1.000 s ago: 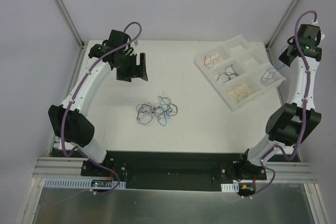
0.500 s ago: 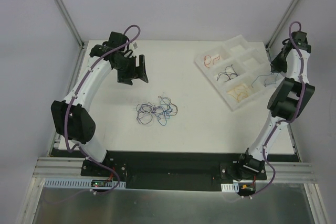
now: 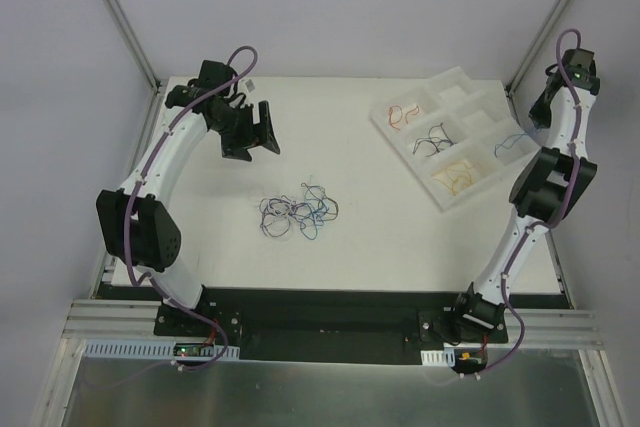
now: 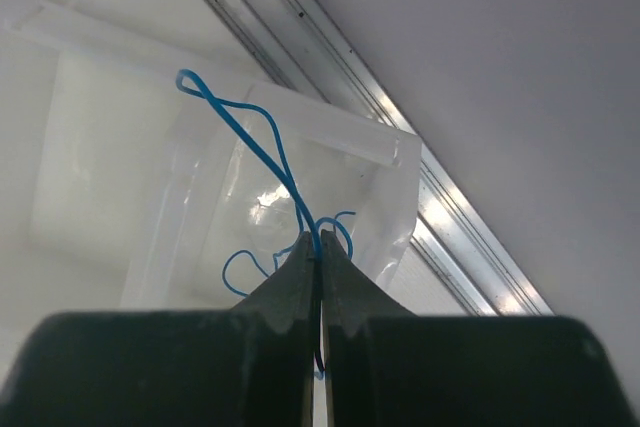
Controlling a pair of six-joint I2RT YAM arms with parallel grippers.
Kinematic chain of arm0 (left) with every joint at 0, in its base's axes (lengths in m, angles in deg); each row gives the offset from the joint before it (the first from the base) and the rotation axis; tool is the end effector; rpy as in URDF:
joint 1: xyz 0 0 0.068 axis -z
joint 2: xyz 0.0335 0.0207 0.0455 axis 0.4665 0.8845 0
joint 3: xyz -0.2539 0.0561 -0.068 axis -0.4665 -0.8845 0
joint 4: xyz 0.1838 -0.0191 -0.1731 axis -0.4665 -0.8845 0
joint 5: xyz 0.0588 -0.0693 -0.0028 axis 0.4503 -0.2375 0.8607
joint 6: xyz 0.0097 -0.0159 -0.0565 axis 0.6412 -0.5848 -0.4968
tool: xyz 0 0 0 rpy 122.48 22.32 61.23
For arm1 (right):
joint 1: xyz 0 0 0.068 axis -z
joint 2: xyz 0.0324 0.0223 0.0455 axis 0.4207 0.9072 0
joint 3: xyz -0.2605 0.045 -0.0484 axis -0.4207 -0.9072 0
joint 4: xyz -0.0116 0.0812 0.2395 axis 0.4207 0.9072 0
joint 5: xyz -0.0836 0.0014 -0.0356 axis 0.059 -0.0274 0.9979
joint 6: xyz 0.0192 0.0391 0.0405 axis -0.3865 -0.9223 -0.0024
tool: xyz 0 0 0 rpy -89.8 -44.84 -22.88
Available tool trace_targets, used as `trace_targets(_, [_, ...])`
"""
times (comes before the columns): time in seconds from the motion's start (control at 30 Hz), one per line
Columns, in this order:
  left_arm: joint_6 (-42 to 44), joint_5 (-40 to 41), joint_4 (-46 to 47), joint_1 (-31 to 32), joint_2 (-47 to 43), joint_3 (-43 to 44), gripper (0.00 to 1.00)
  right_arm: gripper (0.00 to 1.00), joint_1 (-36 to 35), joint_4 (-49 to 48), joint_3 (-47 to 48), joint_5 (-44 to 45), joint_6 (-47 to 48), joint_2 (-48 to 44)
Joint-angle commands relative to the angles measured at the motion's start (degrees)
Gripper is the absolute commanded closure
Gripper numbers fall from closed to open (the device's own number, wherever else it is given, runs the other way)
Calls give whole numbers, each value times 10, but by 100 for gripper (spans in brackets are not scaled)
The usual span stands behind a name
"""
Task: Untangle the cables
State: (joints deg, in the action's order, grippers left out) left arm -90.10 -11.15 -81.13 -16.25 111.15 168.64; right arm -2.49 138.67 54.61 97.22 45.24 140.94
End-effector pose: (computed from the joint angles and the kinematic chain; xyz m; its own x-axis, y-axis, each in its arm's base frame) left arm 0.3411 -0.0876 0.3311 -0.8858 -0.1184 -0.4487 0.1372 0.8569 -0.4969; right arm 0.4605 -0.1974 0.2840 -0.7250 0.2278 -0.6500 0.4279 0.8885 -0.1659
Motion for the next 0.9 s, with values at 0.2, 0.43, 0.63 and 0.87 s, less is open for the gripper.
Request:
trace_targets(0.2, [-2, -15, -2, 1, -53, -28, 22, 100, -24, -7, -60, 11, 12, -27])
trace_targets(0.43, [-4, -19, 1, 1, -68, -37, 22, 99, -52, -23, -201, -3, -56, -91])
trace_targets(0.63, [-10, -29, 9, 7, -88, -67, 22, 79, -52, -6, -219, -24, -83, -123])
trace_targets(0.87, [-15, -46, 10, 20, -91, -92, 22, 46, -55, 74, -173, -18, -103, -159])
